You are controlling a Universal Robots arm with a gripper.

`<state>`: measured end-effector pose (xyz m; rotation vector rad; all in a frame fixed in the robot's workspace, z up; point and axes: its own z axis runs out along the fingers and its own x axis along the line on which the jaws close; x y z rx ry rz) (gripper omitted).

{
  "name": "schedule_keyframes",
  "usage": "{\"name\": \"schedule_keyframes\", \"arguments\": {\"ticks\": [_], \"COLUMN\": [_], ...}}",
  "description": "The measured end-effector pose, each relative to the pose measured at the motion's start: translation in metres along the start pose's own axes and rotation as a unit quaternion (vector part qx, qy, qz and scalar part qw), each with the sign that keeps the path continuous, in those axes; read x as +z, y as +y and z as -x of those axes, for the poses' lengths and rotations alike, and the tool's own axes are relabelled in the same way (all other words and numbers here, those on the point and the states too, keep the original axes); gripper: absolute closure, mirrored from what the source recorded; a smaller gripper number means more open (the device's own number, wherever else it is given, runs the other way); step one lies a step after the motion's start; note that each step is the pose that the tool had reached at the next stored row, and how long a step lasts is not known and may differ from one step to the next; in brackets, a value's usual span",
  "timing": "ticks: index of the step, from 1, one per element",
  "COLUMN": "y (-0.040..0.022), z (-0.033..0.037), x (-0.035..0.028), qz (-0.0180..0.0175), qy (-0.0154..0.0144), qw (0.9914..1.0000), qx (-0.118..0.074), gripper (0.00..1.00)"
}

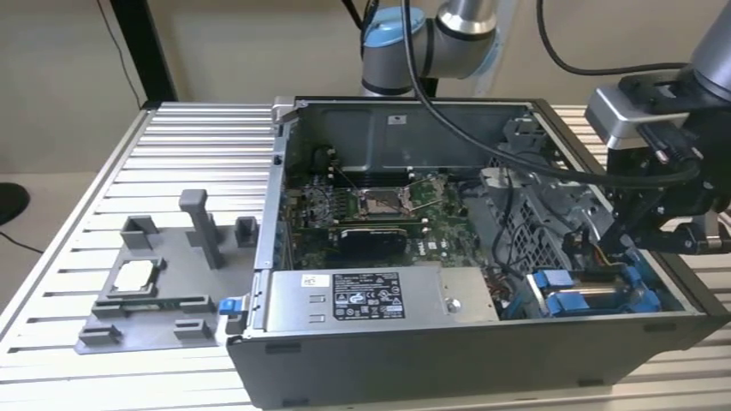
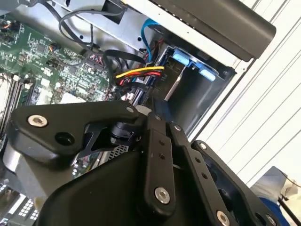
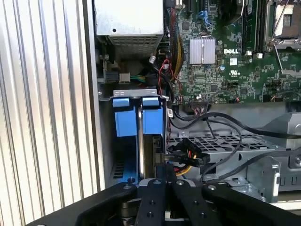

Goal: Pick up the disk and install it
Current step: 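Insert the second disk wire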

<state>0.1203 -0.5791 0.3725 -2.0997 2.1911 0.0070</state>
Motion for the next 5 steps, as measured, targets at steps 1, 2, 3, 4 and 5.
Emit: {"name": "schedule_keyframes", "arguments": {"ticks": [1,2,3,4,5], "y": [0.0,0.0,0.0,0.0,0.0], "z": [0.0,0.0,0.0,0.0,0.0], "x": [0.0,0.0,0.0,-0.0001,0.0], "qz": [0.0,0.0,0.0,0.0,0.0], "qy": [0.0001,0.0,0.0,0.0001,0.0001], "qw": [1.0,1.0,1.0,1.0,1.0], "qx": [0.0,0.0,0.0,0.0,0.0], "gripper": [1.0,1.0,1.0,1.0,1.0]}}
